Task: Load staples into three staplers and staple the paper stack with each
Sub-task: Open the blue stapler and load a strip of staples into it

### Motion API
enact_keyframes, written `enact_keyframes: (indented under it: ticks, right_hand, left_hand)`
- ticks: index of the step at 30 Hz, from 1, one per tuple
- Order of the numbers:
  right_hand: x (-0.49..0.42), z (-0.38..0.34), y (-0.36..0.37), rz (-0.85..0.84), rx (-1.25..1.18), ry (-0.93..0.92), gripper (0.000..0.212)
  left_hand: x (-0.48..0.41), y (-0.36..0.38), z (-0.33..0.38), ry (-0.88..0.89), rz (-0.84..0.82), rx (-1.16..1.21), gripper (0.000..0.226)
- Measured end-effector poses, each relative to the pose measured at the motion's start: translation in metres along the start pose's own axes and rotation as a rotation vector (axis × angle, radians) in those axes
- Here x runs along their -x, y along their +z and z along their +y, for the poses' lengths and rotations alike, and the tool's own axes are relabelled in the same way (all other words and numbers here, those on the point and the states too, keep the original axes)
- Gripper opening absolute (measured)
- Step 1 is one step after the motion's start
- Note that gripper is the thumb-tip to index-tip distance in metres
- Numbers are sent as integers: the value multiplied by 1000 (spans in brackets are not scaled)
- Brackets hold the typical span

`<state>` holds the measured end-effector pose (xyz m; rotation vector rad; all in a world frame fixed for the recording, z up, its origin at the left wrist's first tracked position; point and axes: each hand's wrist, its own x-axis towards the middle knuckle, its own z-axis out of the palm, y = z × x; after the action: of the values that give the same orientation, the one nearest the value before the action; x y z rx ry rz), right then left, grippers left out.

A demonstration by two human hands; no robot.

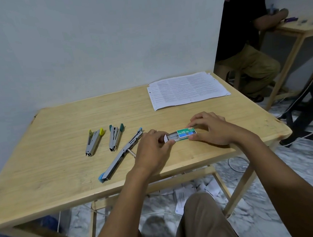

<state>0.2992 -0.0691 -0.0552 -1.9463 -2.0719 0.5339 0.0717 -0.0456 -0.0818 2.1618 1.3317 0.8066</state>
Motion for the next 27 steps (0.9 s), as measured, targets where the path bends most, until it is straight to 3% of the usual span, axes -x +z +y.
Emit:
enact_keyframes:
  ticks: [3,7,20,27]
  right_hand:
    - [-1,-6,-2,88,-21,-13,37]
    - [-7,-28,3,209,-1,-149,11]
    - [-31,-71,-19,-192,421,-270,25]
    - [-37,-63,-21,-168,361,-368,9]
  left_hand:
    - [1,-1,0,-2,-8,-6,33]
    - [2,-1,0,7,-9,-5,33]
    - [0,-5,0,18,-57,-20,34]
    - [-2,-4,-2,20,-59,-17,38]
